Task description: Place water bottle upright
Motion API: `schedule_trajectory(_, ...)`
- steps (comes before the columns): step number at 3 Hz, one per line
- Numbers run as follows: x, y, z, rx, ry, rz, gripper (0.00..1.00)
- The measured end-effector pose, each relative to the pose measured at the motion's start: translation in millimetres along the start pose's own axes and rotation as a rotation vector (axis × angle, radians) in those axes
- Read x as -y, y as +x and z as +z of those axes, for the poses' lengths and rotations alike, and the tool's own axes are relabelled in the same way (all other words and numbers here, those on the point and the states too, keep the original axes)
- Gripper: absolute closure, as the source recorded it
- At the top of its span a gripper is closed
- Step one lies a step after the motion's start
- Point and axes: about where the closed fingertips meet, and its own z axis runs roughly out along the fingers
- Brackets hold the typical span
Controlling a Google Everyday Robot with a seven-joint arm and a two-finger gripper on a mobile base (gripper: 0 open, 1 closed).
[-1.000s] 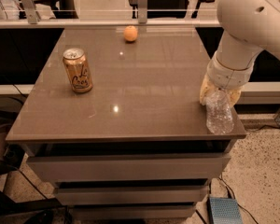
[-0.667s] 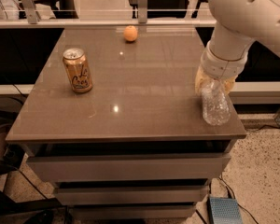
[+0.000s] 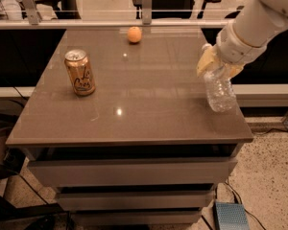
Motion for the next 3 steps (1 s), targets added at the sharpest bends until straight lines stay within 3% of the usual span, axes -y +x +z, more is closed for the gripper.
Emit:
schedule_trajectory(1, 15.2, -6.8, -7.0, 0.014, 0.094, -0.027, 1.00)
schedule_trajectory(2, 13.9, -7.6, -2.2, -0.009, 0.104, -0.041, 1.00)
schedule_trajectory(3, 16.2, -16.3, -2.1, -0.064, 0.145, -0.096, 1.00)
